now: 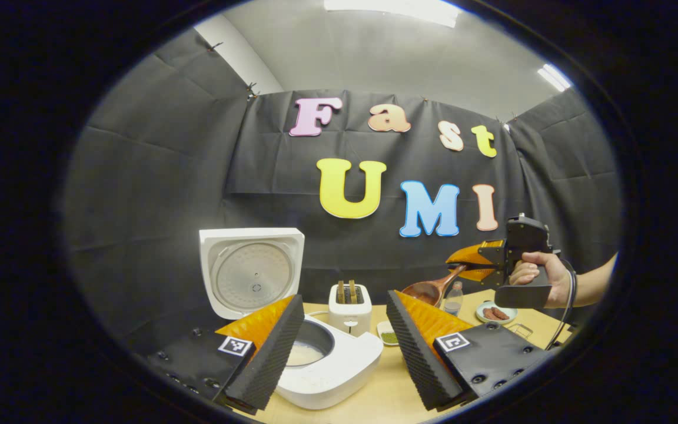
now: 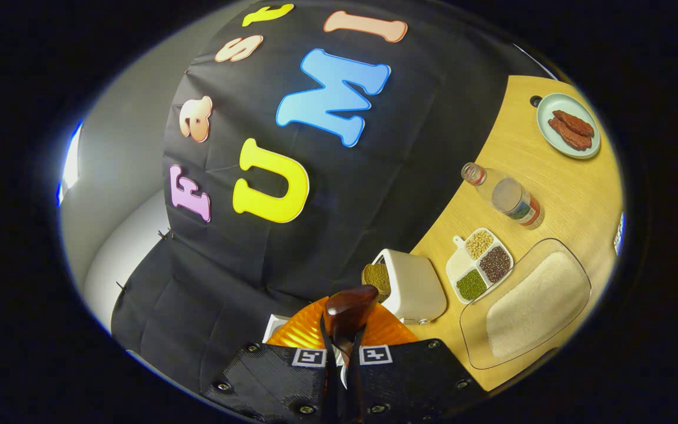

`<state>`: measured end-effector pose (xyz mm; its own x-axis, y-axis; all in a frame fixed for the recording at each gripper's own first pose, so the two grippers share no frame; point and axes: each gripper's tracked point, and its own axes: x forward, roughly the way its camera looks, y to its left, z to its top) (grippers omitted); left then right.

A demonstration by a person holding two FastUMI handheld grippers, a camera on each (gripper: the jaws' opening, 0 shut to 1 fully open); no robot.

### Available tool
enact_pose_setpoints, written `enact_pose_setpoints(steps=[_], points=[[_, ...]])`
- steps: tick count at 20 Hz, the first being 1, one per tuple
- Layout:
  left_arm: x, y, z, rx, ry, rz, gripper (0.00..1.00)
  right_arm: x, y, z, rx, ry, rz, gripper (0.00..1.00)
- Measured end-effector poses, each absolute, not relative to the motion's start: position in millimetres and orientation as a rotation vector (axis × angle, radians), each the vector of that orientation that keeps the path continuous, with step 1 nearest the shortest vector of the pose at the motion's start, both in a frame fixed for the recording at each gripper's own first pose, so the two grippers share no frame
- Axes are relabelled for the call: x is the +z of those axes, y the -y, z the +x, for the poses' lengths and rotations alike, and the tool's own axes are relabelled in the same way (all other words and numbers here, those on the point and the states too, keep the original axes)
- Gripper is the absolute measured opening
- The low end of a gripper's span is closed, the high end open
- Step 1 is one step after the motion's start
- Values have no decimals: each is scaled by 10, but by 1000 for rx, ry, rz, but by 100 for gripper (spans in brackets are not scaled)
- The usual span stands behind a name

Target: Close the left gripper, press the button to open the rice cooker; take a wooden spoon from the chopstick holder with the right hand, scoop a spoonful of rice and pour it into the rice cooker, then put the wooden spoon back into the chopstick holder.

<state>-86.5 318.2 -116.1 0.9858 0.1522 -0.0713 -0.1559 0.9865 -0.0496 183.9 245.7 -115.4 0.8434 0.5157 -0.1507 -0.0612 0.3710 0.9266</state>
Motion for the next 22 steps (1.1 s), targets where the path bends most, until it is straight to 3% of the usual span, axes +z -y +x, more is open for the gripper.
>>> enact_pose_setpoints(steps=[22], points=[[-1270, -3622, -1106, 264, -76, -65, 98, -1098, -4309, 2247, 612, -553, 817, 6]])
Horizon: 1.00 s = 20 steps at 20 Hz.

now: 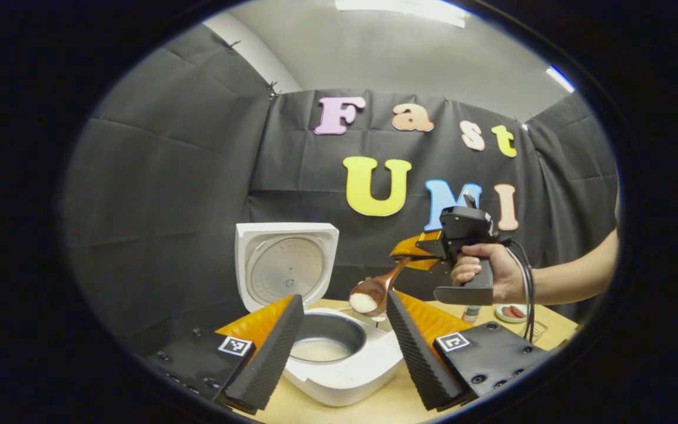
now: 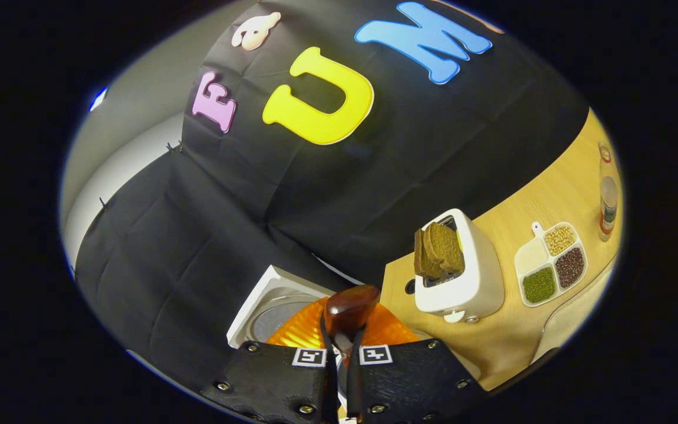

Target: Close the left gripper, press the button to open the rice cooker; take a wooden spoon from the chopstick holder with the right hand, scoop a spoonful of rice and pour it into the rice cooker, then put the wooden spoon back into the chopstick holder.

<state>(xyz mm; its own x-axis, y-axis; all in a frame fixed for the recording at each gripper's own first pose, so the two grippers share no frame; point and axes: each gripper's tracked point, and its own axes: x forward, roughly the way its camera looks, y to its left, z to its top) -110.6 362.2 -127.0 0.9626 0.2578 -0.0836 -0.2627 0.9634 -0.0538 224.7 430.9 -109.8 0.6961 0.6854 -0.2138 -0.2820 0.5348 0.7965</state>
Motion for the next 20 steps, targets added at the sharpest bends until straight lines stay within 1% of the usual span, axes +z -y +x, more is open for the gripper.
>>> enact_pose_setpoints(steps=[6, 11, 16, 20], points=[[-1305, -3609, -1149, 268, -98, -60, 98, -1182, -4709, 2259, 655, -546, 633, 6], [-1318, -3643, -1176, 284, -103, -67, 98, -1223, -5038, 2151, 711, -509, 403, 6], [-1321, -3704, -1232, 306, -103, -73, 98, -1166, -5410, 1978, 817, -429, 168, 6], [-1297, -3698, -1290, 322, -91, -68, 98, -1083, -5604, 1832, 874, -336, -45, 6]])
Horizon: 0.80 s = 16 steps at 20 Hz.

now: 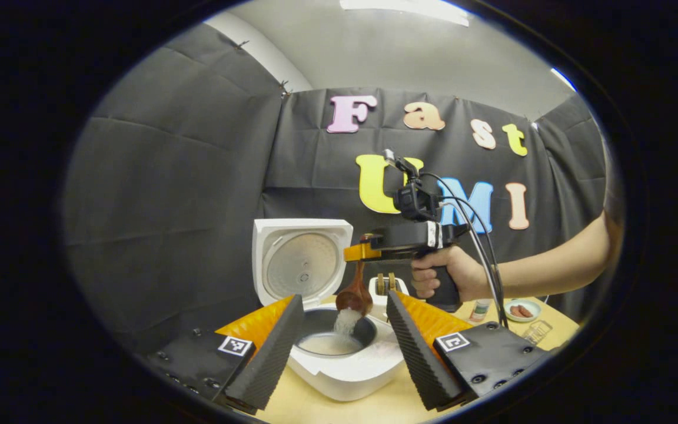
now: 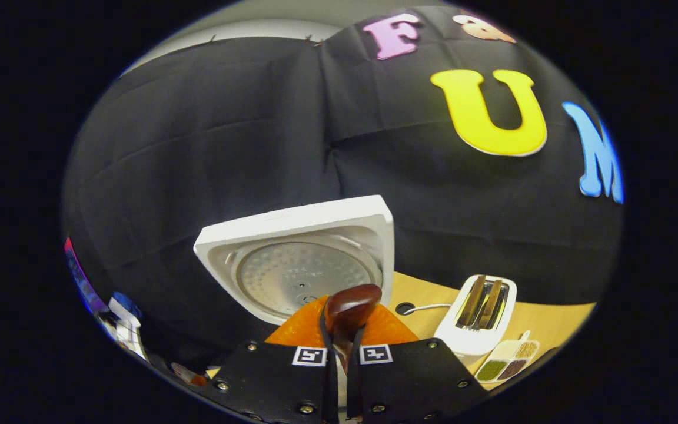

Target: Close the left gripper, press the button to open the rice cooker; take a wooden spoon from the chopstick holder with the right hand, scoop a spoonful of rice and pour it into the rice cooker, then put the wooden spoon back into the chopstick holder.

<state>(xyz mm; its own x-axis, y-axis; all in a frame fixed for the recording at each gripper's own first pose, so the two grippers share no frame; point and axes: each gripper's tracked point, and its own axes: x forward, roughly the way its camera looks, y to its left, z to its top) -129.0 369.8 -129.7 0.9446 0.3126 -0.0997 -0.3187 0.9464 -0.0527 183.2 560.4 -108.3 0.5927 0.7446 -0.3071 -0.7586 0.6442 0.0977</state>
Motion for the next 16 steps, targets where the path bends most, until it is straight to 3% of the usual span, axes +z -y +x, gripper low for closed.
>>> enact_pose_setpoints(steps=[4, 7, 16], points=[[-1286, -3695, -1297, 320, -90, -74, 98, -971, -5814, 1529, 994, -224, -198, 6], [-1301, -3684, -1294, 312, -86, -71, 98, -791, -5746, 1452, 996, -185, -201, 6], [-1072, -3485, -1253, 260, -57, -91, 97, -458, -4854, 1880, 859, -387, 481, 6]])
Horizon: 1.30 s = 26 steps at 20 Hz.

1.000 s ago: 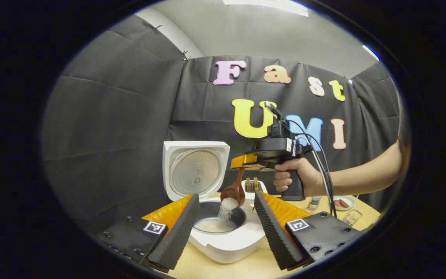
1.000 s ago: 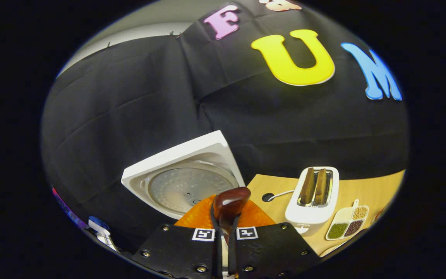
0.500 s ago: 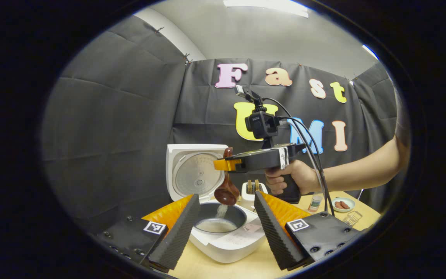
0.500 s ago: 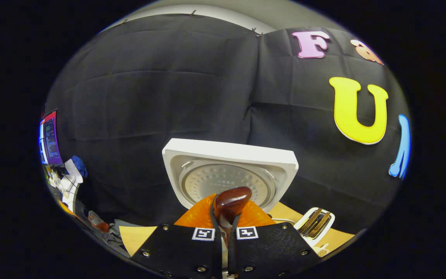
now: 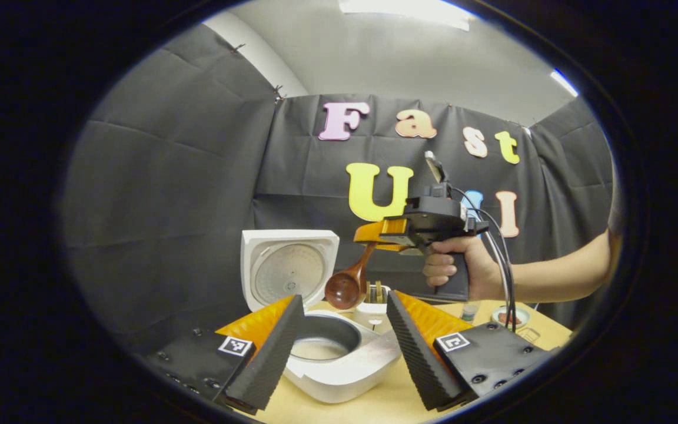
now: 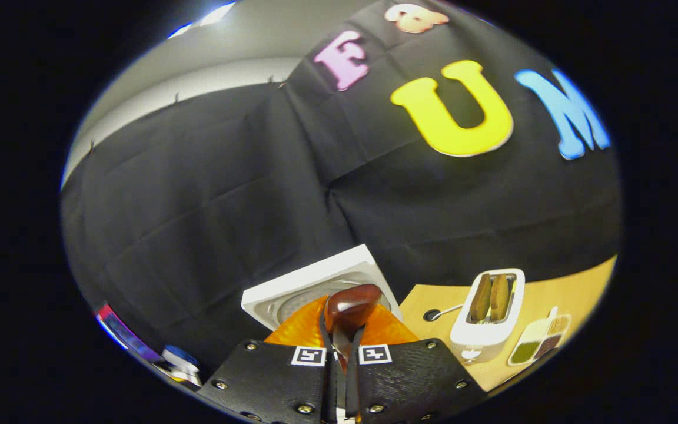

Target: Close the left gripper, press the button to open the rice cooker; take a wooden spoon from the chopstick holder with the right hand, scoop a spoonful of rice and pour it into the rice cooker, then put the wooden spoon back into the chopstick holder.

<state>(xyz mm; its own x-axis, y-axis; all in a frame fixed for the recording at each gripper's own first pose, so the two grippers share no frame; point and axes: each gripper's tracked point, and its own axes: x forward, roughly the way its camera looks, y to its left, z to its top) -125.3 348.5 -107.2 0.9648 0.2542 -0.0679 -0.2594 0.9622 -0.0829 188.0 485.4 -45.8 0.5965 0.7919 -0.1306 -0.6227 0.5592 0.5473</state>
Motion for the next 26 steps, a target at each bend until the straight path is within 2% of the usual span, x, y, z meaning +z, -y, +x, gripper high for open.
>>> enact_pose_setpoints(steps=[5, 12, 13, 14, 15, 16, 17, 18, 20, 26], points=[[-904, -3299, -1141, 221, -43, -100, 98, -339, -4076, 1846, 776, -398, 658, 6], [-845, -2862, -963, 169, -50, -114, 97, -260, -2957, 1549, 668, -334, 677, 6], [-841, -2780, -925, 158, -53, -117, 92, -260, -2801, 1508, 652, -333, 690, 6], [-818, -2706, -899, 149, -47, -116, 96, -263, -2653, 1464, 636, -331, 707, 6], [-798, -2631, -877, 140, -45, -114, 92, -272, -2488, 1425, 617, -329, 723, 6], [-799, -2550, -844, 129, -46, -113, 94, -290, -2310, 1390, 595, -325, 729, 6], [-795, -2492, -817, 121, -48, -108, 92, -300, -2146, 1367, 573, -316, 726, 6], [-785, -2425, -797, 113, -48, -105, 96, -311, -2025, 1320, 556, -307, 721, 6], [-775, -2281, -749, 93, -53, -105, 92, -320, -1765, 1217, 526, -297, 717, 6], [-739, -1890, -662, 48, -53, -68, 94, -411, -1047, 977, 422, -270, 687, 6]])
